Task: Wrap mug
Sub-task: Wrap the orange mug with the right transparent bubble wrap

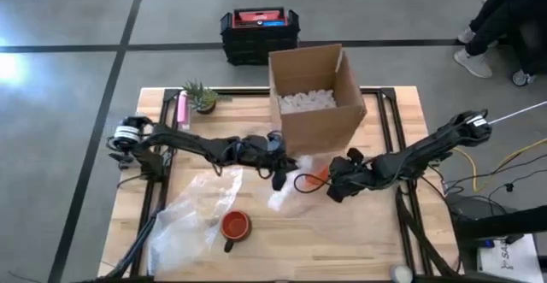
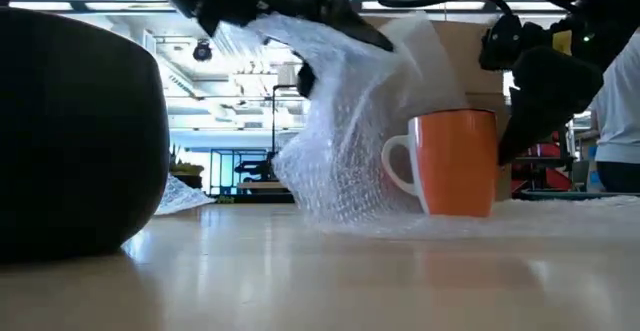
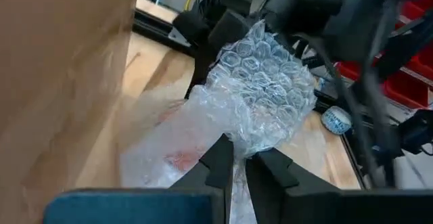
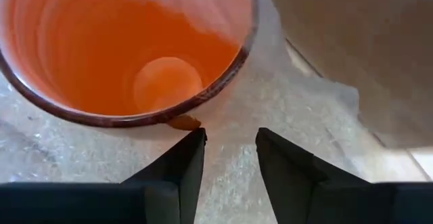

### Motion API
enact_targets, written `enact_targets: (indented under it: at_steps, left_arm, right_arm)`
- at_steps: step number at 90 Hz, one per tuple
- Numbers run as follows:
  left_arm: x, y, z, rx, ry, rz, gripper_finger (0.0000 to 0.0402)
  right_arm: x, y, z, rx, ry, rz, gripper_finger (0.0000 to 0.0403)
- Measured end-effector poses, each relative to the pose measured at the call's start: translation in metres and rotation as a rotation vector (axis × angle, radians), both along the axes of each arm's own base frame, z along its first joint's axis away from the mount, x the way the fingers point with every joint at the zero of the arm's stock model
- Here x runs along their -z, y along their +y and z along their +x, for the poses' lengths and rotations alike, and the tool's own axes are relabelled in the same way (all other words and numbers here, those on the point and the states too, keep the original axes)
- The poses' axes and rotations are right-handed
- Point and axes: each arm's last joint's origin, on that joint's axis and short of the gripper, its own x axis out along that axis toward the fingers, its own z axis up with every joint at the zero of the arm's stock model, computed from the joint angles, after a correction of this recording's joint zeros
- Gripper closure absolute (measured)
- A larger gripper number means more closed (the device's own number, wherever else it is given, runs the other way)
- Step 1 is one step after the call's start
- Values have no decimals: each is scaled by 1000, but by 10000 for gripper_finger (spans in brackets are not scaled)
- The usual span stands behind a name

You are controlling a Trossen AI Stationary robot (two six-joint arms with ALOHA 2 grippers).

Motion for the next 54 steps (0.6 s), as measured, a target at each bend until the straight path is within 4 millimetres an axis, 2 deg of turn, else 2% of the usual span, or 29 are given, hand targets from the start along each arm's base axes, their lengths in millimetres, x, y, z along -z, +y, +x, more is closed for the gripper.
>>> enact_targets:
  at_steps: [12, 27, 37, 54]
  left_arm:
    - [1, -2, 26, 15, 10, 43, 382]
    - [15, -3, 48, 35, 154, 90, 382]
    - [22, -3, 56, 42, 215, 108, 382]
    - [28, -3, 57, 46, 250, 112, 382]
  right_arm:
    - [-2, 0, 0, -9, -7, 8, 302]
    - [-18, 4, 5, -60, -45, 57, 322]
    - [-33, 8, 9, -120, -57, 102, 336]
    - [-57, 10, 14, -169, -52, 101, 359]
